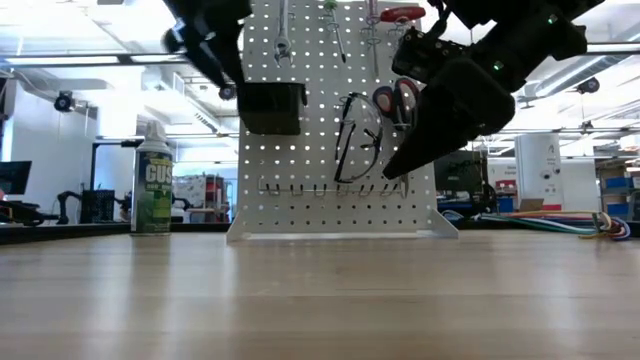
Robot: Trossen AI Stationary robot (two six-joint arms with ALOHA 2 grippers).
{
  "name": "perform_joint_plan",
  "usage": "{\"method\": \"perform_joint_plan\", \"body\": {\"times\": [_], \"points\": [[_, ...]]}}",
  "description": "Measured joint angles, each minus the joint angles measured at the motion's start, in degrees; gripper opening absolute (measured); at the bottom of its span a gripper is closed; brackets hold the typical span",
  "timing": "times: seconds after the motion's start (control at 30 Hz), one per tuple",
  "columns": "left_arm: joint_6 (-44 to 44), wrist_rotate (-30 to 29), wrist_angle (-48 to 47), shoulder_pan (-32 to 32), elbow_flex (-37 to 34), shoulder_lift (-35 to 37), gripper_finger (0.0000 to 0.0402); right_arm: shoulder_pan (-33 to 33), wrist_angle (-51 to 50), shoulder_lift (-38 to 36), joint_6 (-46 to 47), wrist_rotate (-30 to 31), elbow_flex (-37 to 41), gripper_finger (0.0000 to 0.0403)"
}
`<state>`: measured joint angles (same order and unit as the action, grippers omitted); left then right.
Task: Hang tools onto peg board
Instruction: Put the silver socket into the black bin on the pegboard
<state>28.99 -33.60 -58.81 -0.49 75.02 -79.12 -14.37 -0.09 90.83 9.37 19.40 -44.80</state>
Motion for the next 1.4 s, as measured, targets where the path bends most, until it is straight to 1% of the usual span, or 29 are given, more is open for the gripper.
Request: {"method": "perform_joint_plan", "body": {"times": [0.07,0.2,0.27,0.37,0.5,0.57,0.67,0.73,0.8,0.87,1.0,1.1,1.17,1.23,1.3,1.4], "points": [[5.4,-0.1,-4.3,-0.8,0.4,1.0,0.0300,0.0,-0.1,0.0,0.0,0.0,0.0,0.0037],[9.9,0.6,-9.7,-4.2,0.2,4.1,0.0311,0.2,0.3,0.0,-1.5,0.0,0.0,0.0037],[10.5,0.0,-8.7,-6.0,0.2,5.7,0.0311,0.4,1.2,0.0,-2.1,-0.1,0.1,0.0037],[10.8,-3.3,-7.1,-8.3,0.2,7.9,0.0306,0.7,2.5,0.0,-3.0,-0.1,0.1,0.0037],[11.2,-3.2,-5.8,-10.6,0.2,9.9,0.0299,0.8,2.5,0.0,-3.3,-0.3,0.1,0.0037],[13.6,-2.9,-7.6,-12.7,0.0,10.6,0.0295,0.8,2.4,0.0,-3.0,-0.4,0.1,0.0037],[19.7,-2.8,-12.9,-16.9,-1.1,10.8,0.0288,0.8,1.8,0.0,-2.5,-0.5,0.1,0.0037],[26.0,-1.5,-16.9,-20.3,-2.1,10.7,0.0283,0.8,1.8,0.0,-2.6,-0.5,0.1,0.0037],[32.5,0.5,-18.8,-23.8,-3.9,10.7,0.0279,0.9,1.8,0.0,-3.1,-0.5,0.1,0.0037],[39.7,3.1,-18.8,-27.4,-6.7,10.7,0.0275,1.0,2.0,0.0,-3.4,-0.5,0.0,0.0037],[57.8,8.1,-17.7,-34.0,-13.4,9.4,0.0266,1.3,2.1,0.0,-3.5,-0.5,0.1,0.0037],[68.1,16.9,-16.8,-38.0,-18.9,7.4,0.0255,1.3,2.1,0.0,-3.5,-0.5,0.1,0.0037],[73.3,21.5,-16.6,-39.8,-22.3,6.1,0.0247,1.3,2.1,0.0,-3.8,-0.5,0.1,0.0037],[78.2,23.2,-15.7,-41.0,-25.5,5.2,0.0239,1.3,2.5,0.0,-4.1,-0.5,0.1,0.0037],[79.6,24.1,-12.2,-41.1,-28.3,5.1,0.0233,1.4,2.5,0.0,-4.1,-0.5,0.1,0.0037],[79.4,24.1,-4.3,-41.1,-32.5,5.6,0.0227,1.5,2.5,0.0,-4.1,-0.5,0.1,0.0037]]}}
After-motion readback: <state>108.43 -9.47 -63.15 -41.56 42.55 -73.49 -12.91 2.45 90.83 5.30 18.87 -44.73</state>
